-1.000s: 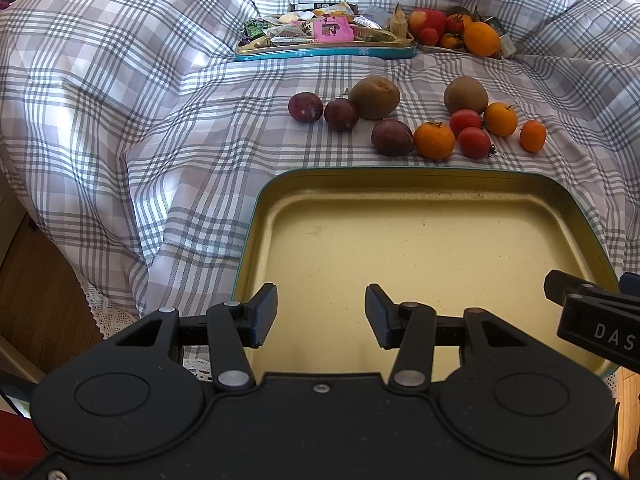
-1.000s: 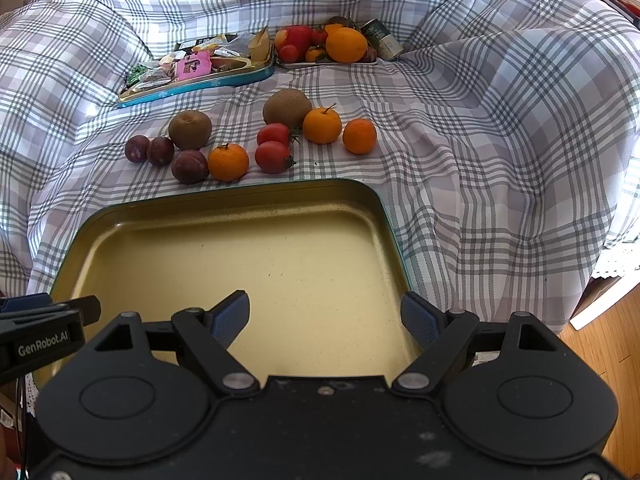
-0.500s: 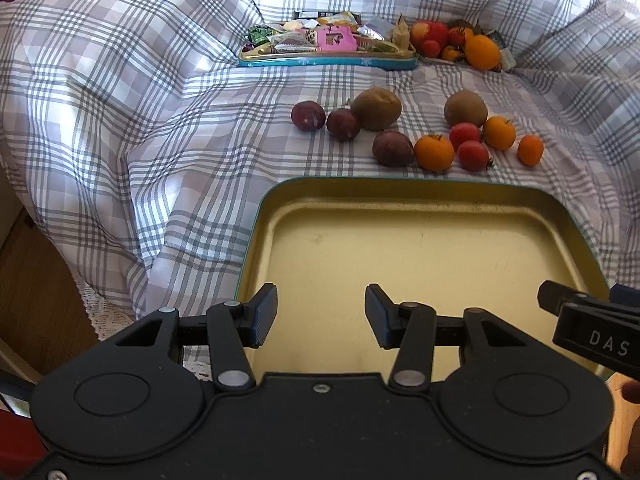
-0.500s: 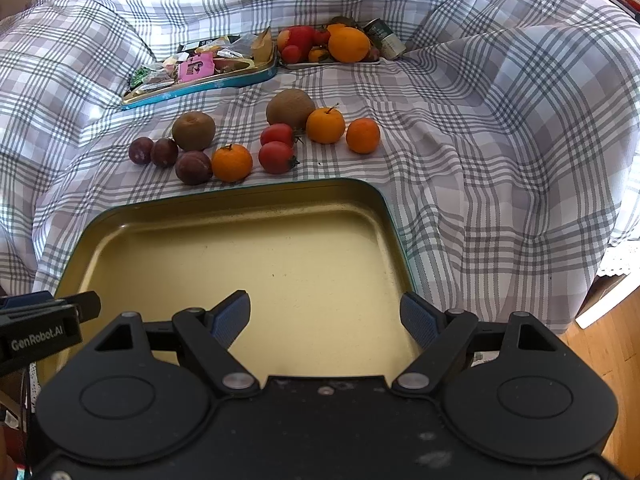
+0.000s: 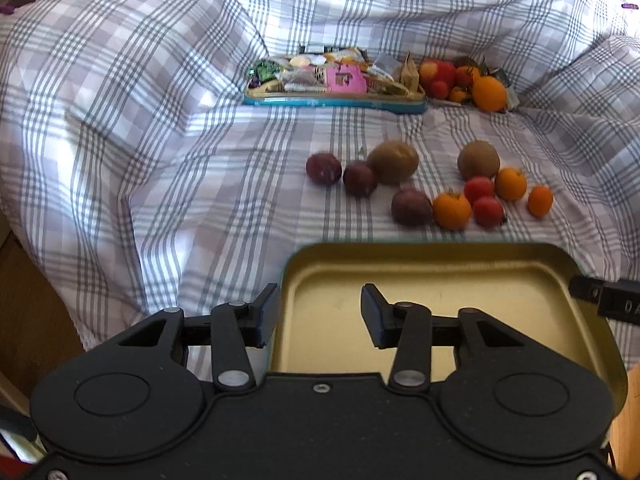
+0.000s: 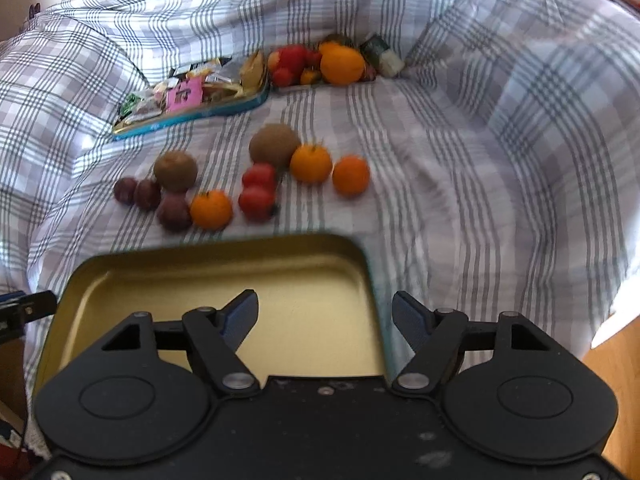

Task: Organize fruits
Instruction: 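Reach the left tool to a dark plum while the right tool reaches a tangerine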

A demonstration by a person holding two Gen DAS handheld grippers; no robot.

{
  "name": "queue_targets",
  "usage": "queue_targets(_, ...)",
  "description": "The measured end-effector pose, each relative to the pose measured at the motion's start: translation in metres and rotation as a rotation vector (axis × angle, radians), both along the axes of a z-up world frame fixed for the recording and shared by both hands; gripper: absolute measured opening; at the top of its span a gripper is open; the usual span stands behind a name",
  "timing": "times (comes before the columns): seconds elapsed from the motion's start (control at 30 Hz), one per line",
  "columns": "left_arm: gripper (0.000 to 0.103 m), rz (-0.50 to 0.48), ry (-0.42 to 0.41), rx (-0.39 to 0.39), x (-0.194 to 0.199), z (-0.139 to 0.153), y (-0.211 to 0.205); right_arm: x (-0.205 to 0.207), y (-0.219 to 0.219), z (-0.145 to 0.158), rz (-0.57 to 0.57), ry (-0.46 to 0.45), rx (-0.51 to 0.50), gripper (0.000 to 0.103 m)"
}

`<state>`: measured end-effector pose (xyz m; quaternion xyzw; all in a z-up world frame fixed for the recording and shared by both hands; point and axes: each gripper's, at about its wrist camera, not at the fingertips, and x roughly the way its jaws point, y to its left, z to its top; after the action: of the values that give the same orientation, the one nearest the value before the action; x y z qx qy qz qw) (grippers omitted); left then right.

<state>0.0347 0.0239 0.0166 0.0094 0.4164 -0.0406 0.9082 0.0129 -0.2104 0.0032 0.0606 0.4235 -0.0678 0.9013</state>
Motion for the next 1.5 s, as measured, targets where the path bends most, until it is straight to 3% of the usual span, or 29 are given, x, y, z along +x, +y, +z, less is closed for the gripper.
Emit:
queue_targets(0.17, 0.052, -0.03, -0.058, 0.057, 0.013, 0.006, -0.007, 0.032, -0.013, 0.001, -0.005, -0.048, -0.026, 0.077)
queue_targets(0.4, 0.052, -0.035, -0.057, 0.018, 0.038, 0.006, -0.008, 0.077, -0.035, 0.003, -0.016, -0.012, 0.124, 0.078)
queue_targets(0.57, 0.052, -0.053, -0.055, -0.014, 0.056, 0.008, -0.005, 0.107, -0.039, 0.009, -0.011, -0.036, 0.062, 0.078)
queue_targets(0.77, 0.052, -0.049, -0.1, -0.016, 0.072, 0.018, -0.003, 0.137, -0.063, 0.008, -0.027, -0.003, 0.076, 0.076)
queue_targets(1.13, 0.05, -0.032, -0.054, -0.022, 0.092, 0.007, -0.002, 0.141, -0.073, -0.013, -0.007, 0.027, 0.09, 0.076)
queue_targets(1.27, 0.05, -0.052, -0.056, -0.015, 0.091, 0.004, -0.004, 0.148, -0.067, -0.026, -0.025, 0.049, 0.043, 0.065)
queue_targets(1.43, 0.05, -0.073, -0.088, 0.012, 0.088, 0.004, -0.007, 0.15, -0.074, -0.035, -0.087, -0.017, 0.08, 0.064)
queue_targets(1.5, 0.05, -0.078, -0.097, 0.022, 0.088, 0.004, -0.009, 0.158, -0.072, -0.038, -0.07, 0.018, 0.052, 0.063)
